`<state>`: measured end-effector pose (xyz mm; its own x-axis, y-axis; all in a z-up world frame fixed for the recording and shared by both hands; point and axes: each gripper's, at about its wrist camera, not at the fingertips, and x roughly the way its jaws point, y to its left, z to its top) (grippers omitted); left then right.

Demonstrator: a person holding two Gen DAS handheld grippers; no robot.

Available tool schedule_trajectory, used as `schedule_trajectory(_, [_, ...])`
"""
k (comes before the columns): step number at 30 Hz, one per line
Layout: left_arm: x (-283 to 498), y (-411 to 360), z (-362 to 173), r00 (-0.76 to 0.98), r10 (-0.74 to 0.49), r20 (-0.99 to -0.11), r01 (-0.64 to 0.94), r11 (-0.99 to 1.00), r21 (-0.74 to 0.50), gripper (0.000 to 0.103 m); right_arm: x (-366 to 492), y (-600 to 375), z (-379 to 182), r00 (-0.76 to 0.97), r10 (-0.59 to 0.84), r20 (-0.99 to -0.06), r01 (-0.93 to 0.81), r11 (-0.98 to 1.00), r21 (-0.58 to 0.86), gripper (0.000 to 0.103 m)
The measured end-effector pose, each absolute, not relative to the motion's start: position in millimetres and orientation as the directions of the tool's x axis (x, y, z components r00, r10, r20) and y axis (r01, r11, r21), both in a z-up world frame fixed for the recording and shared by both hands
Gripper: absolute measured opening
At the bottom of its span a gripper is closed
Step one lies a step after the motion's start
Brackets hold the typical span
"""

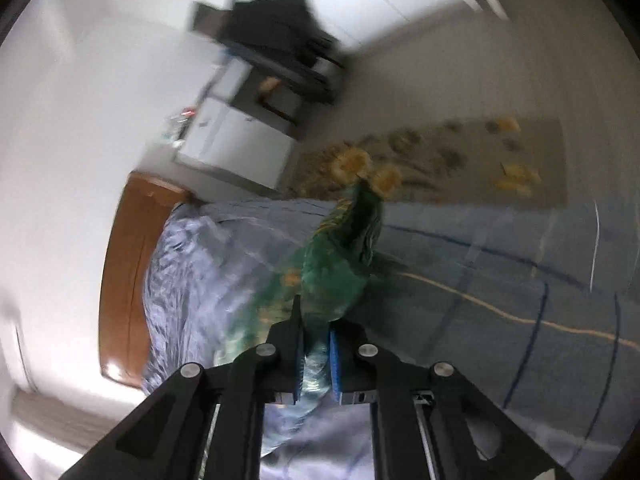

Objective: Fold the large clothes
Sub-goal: 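Grasp the sleeve cuff with the right tool and lift it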

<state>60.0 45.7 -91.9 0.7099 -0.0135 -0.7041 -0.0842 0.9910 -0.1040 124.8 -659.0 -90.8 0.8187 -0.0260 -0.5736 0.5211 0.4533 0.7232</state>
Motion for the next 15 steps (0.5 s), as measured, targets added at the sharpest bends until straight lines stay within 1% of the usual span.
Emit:
schedule_trajectory(4, [64.3, 52.0, -101.5, 0.689, -0.039, -0.724, -0.096, 0.985, -0.144, 0.102, 139.2, -595.0, -10.5, 0.855, -0.018, -0.518, 0.376, 0.71, 0.595, 0.01])
schedule_trajectory(8, [60.5, 53.7, -100.4, 0.701, -0.047, -0.712, -0.099, 0.982, -0.162, 0.102, 159.9, -506.1, 52.5, 0.88, 0.049, -0.472, 0.183, 0.883, 0.432, 0.01])
schedule_trajectory(11, [56.6, 56.2, -98.6, 0.71, -0.032, -0.703, -0.105, 0.983, -0.151, 0.102, 174.7, -441.1, 70.4, 0.865, 0.141, -0.481, 0.047, 0.932, 0.358, 0.009])
schedule_trajectory(13, [54.8, 59.6, -99.2, 0.709, -0.025, -0.705, -0.114, 0.982, -0.15, 0.102, 183.1, -395.4, 70.2, 0.844, 0.191, -0.502, -0.033, 0.952, 0.306, 0.009])
schedule_trajectory(15, [53.3, 64.6, -100.4, 0.706, -0.017, -0.708, -0.128, 0.98, -0.152, 0.102, 189.0, -342.7, 59.9, 0.818, 0.221, -0.53, -0.117, 0.968, 0.222, 0.009])
